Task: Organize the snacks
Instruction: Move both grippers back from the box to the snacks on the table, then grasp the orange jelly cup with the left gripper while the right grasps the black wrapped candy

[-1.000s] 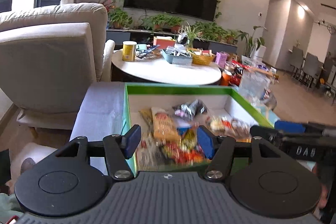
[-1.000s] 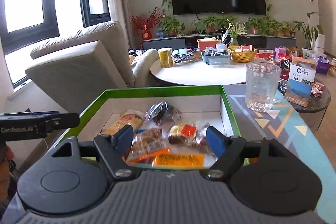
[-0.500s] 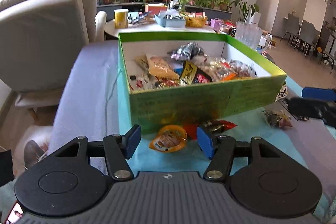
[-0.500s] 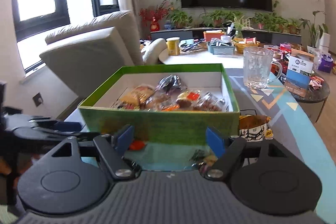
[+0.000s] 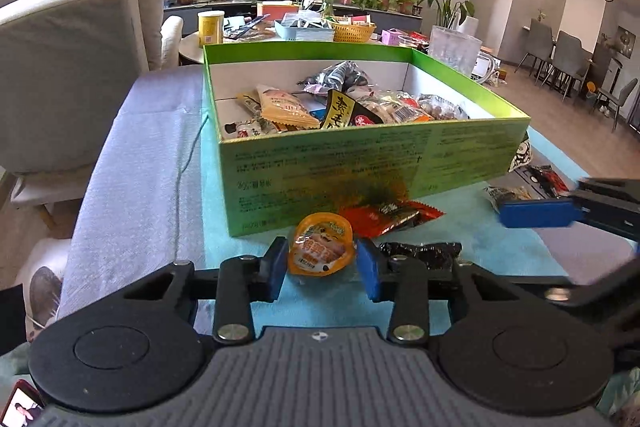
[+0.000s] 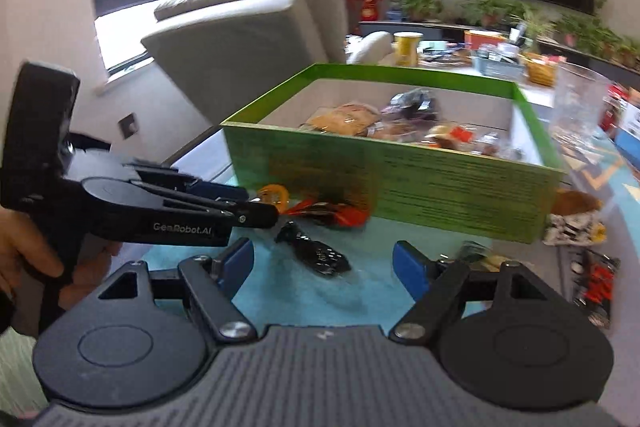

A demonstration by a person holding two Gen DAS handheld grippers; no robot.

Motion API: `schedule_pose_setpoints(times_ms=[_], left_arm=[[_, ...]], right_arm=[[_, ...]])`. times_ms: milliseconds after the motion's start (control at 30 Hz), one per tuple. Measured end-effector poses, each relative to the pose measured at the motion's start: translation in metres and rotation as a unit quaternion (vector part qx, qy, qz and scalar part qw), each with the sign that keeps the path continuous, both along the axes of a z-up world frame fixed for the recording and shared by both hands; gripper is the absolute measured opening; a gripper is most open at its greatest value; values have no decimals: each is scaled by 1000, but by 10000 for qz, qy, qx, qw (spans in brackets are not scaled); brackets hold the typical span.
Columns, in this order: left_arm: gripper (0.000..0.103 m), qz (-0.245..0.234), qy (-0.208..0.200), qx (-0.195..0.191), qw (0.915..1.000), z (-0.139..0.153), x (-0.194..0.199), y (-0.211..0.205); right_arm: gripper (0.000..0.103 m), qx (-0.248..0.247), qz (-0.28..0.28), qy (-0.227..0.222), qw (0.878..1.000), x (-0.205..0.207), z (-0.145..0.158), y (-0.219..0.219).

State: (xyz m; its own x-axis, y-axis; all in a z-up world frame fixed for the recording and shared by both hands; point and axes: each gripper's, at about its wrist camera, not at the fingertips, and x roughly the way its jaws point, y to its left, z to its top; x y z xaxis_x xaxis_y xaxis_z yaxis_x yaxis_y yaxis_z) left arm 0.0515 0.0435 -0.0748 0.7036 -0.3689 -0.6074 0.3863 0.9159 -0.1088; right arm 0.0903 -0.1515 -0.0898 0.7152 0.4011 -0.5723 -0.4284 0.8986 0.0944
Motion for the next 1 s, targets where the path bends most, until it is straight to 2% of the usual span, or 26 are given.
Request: schedule_pose_setpoints(times_ms=[133, 400, 533, 767, 833, 1000], left_arm=[[35, 50, 55, -8, 10000, 0, -12, 11], [35, 54, 171, -42, 9998, 3, -23, 18], [36, 61, 191, -49, 9998, 2, -23, 16], [36, 162, 238, -106, 9995, 1, -24, 23], [36, 173, 230, -98, 9995, 1, -25, 23], [36, 196, 230, -45, 9995, 3, -31, 23]], right_arm=[[51, -323, 121, -47, 9994, 13, -9, 9], [51, -614, 428, -34, 9972, 24, -18, 19], [51, -649, 545, 4, 9964, 14, -16, 20], [51, -813, 1331, -18, 9878, -28, -9, 18], [51, -835, 1175, -150, 9894, -31, -7, 17], [51, -605, 778, -23, 9951, -15, -9, 18]])
